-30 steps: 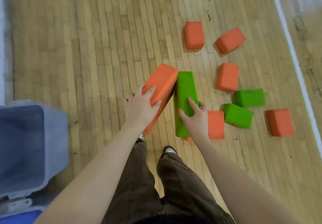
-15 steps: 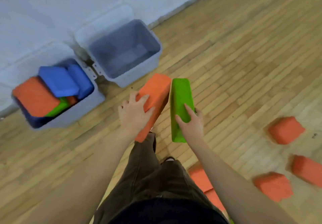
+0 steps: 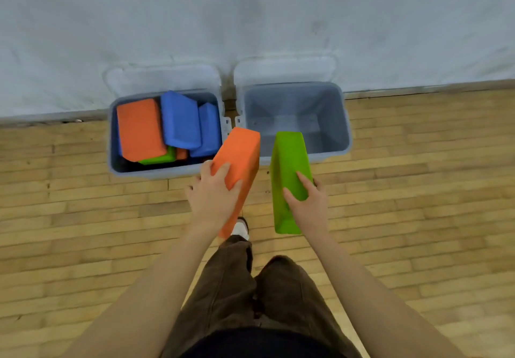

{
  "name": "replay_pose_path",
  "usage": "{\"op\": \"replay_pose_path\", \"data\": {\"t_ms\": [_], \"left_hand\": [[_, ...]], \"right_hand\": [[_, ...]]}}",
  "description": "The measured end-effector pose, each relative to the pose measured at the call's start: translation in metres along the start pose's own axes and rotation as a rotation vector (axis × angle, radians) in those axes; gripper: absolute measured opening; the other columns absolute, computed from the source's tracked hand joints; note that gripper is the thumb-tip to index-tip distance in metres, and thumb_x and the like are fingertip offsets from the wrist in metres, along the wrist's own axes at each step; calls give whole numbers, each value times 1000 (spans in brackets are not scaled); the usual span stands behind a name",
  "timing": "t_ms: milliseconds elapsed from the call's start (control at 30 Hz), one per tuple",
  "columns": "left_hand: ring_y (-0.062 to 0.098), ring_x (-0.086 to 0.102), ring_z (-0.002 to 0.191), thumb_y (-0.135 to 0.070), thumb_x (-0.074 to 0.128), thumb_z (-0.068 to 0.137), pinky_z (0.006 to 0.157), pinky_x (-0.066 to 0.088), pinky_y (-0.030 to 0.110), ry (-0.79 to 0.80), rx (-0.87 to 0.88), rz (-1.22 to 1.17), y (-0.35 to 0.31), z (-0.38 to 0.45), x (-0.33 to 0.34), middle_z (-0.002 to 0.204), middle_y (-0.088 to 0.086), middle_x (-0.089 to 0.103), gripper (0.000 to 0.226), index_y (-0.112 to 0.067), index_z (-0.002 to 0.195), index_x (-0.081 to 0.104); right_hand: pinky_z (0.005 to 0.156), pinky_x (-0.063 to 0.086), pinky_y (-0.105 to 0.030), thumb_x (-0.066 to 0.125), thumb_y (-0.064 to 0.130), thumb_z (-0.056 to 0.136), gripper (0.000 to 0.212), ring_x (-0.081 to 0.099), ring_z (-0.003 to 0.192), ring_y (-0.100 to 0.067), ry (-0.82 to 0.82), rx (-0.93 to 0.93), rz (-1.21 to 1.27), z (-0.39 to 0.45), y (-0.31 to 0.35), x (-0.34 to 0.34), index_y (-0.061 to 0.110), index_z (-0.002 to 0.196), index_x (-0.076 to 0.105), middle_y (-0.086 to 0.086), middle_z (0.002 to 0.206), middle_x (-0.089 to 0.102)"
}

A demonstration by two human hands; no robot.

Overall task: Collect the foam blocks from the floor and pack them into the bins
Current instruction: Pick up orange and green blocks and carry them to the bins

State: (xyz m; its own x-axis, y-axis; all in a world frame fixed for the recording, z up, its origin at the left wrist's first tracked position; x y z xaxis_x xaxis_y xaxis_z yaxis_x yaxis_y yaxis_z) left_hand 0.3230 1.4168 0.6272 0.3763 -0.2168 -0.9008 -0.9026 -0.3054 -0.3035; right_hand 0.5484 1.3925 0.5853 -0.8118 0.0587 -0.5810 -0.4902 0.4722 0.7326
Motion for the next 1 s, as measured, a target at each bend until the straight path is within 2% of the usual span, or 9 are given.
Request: {"op": "replay_pose_path", "data": {"t_ms": [233, 367, 433, 633, 767, 833, 900, 1000], "left_hand": [[36, 41, 115, -51, 51, 88, 94, 33, 47, 37, -12, -33, -65, 111, 1, 143, 3, 31, 50, -30, 133, 45], [36, 41, 115, -50, 50, 89, 93, 33, 49, 65, -82, -79, -97, 183, 40, 142, 4, 31, 49, -28, 133, 45], [37, 41, 116, -49, 50, 89, 95, 33, 51, 60, -114, -89, -110, 220, 63, 143, 4, 31, 49, -28, 133, 45], [40, 36, 122, -45, 50, 91, 97, 34, 54, 63, -165, -148, -133, 305, 122, 143, 10, 29, 53, -22, 137, 39], [37, 31, 129, -37, 47, 93, 102, 27, 51, 98, -136, -43, -142, 321, 131, 143, 12, 34, 50, -17, 138, 39], [34, 37, 126, -33, 46, 94, 101, 29, 48, 147, -97, -32, -146, 317, 124, 138, 13, 41, 47, -15, 137, 41], [33, 44, 120, -32, 46, 95, 98, 33, 45, 203, -74, -100, -146, 309, 111, 133, 14, 46, 43, -14, 135, 44], [27, 50, 116, -28, 46, 96, 93, 38, 36, 260, -11, -248, -147, 287, 81, 126, 14, 54, 39, -10, 130, 50]], "right_hand": [[102, 41, -40, 69, 35, 84, 57, 42, 123, -22, -42, 42, 11, 116, 26, -23, 26, 136, 49, -6, 135, 38], [103, 40, -36, 68, 36, 84, 58, 43, 123, -23, 0, 13, -59, 208, 23, -15, 24, 137, 48, -8, 137, 38], [102, 41, -38, 68, 37, 83, 58, 43, 123, -23, 28, -3, -72, 254, 18, -3, 26, 137, 48, -6, 138, 38], [109, 32, -38, 63, 39, 88, 59, 33, 134, -24, 117, -27, -80, 354, 7, 29, 24, 141, 42, -8, 148, 29], [108, 30, -45, 51, 38, 95, 51, 22, 141, -24, 234, -18, -200, 375, 4, 37, 26, 143, 38, -9, 155, 20], [104, 35, -41, 48, 35, 97, 46, 33, 133, -20, 252, -10, -186, 370, 10, 26, 24, 141, 41, -5, 150, 28], [96, 41, -35, 46, 32, 98, 41, 47, 115, -17, 258, 23, -161, 358, 15, 10, 22, 137, 46, -4, 138, 39], [91, 45, -37, 46, 27, 98, 33, 55, 104, -20, 275, 82, -163, 329, 21, -11, 18, 128, 55, -6, 123, 54]]}}
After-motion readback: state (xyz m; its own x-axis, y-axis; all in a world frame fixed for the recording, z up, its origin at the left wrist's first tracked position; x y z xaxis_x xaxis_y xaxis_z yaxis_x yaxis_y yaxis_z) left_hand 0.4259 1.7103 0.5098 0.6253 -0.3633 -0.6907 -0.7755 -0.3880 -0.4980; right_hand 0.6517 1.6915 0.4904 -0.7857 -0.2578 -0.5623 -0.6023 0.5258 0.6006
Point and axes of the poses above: each hand's wrist, its own z-axis towards the middle knuckle, its own x-axis out of the palm, y = z × x, the point moved 7 cm from there along z, towards the middle knuckle
